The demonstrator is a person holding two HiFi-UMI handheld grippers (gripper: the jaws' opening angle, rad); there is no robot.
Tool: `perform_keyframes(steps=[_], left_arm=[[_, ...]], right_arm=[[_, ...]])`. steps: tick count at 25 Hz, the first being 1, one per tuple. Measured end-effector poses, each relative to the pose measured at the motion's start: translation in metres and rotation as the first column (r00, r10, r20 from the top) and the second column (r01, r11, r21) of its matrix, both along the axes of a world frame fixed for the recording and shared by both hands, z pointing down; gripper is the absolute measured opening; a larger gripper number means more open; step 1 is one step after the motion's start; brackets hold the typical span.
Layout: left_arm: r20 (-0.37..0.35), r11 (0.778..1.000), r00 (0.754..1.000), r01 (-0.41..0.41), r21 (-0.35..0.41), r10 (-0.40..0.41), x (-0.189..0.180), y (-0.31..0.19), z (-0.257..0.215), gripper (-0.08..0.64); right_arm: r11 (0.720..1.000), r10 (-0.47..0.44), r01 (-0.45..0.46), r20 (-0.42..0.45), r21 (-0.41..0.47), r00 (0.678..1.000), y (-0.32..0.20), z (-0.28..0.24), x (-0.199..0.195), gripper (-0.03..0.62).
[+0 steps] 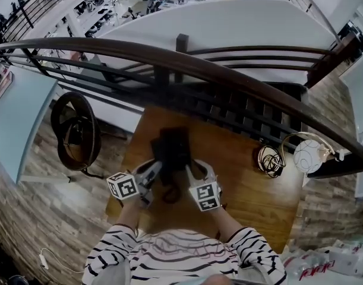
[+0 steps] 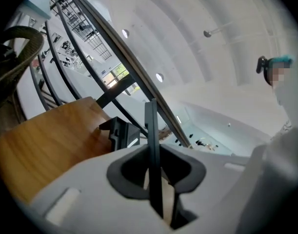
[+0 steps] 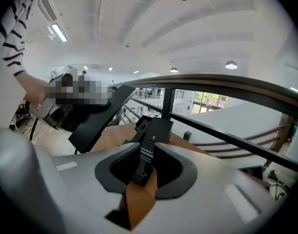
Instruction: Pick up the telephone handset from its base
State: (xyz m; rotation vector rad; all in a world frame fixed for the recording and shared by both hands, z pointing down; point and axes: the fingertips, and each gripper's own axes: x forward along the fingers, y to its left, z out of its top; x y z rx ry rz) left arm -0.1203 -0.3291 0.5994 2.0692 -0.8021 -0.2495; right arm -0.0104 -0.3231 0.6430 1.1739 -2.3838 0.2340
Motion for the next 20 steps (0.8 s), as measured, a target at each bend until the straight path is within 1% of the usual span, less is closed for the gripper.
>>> perform_keyframes(steps=[4, 9, 14, 20], left_arm=[[0.0, 1.0, 1.0, 0.014, 0.02, -0.014, 0.0, 0.027, -0.013, 0.069], [0.0, 0.999, 1.0, 0.03, 0.041, -0.03, 0.002, 0.059, -0.026, 0.069], [-0.006, 0.998, 0.999, 0.037, 0.057, -0.037, 0.012, 0.093, -0.035, 0.069], [-0.016, 0.995, 0.998, 0.064, 0.075, -0.063, 0.022, 0.13, -0.044, 0.069]], right_arm=[[0.999, 0.039, -0.041, 0.052, 0.027, 0.998, 0.024, -0.025, 0.008, 0.033], [0.995, 0.055, -0.064, 0.114, 0.076, 0.992, 0.054, -0.062, 0.017, 0.002], [0.991, 0.045, -0.066, 0.177, 0.115, 0.983, 0.087, -0.088, 0.029, 0.002], [0.989, -0.001, -0.026, 0.185, 0.143, 0.983, 0.122, -0.108, 0.037, 0.002]])
